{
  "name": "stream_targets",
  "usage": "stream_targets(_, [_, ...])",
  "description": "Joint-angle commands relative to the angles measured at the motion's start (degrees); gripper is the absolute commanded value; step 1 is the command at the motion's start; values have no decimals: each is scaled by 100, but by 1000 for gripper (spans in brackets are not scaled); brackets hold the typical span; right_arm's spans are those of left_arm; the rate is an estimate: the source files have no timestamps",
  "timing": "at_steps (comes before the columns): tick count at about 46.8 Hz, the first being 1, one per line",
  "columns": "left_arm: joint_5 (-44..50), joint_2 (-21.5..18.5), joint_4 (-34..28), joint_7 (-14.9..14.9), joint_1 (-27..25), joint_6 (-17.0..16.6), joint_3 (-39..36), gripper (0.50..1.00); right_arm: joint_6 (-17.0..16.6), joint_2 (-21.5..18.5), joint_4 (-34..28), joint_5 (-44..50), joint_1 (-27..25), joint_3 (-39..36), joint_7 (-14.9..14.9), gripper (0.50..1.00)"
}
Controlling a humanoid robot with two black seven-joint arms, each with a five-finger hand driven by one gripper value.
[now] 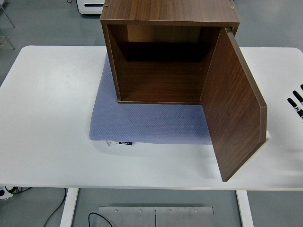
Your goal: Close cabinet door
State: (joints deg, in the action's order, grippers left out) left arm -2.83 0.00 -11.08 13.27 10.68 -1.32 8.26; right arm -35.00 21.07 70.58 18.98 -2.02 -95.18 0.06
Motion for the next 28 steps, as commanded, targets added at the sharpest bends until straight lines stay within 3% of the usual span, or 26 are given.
stream_targets(1, [2, 0, 0, 0, -5, 0, 0, 1000, 0, 2, 87, 9, -9, 8, 55, 1000])
stream_targets(28, [2, 0, 0, 0, 4, 0, 0, 1000, 0, 345, 369, 36, -70, 588, 187, 1000])
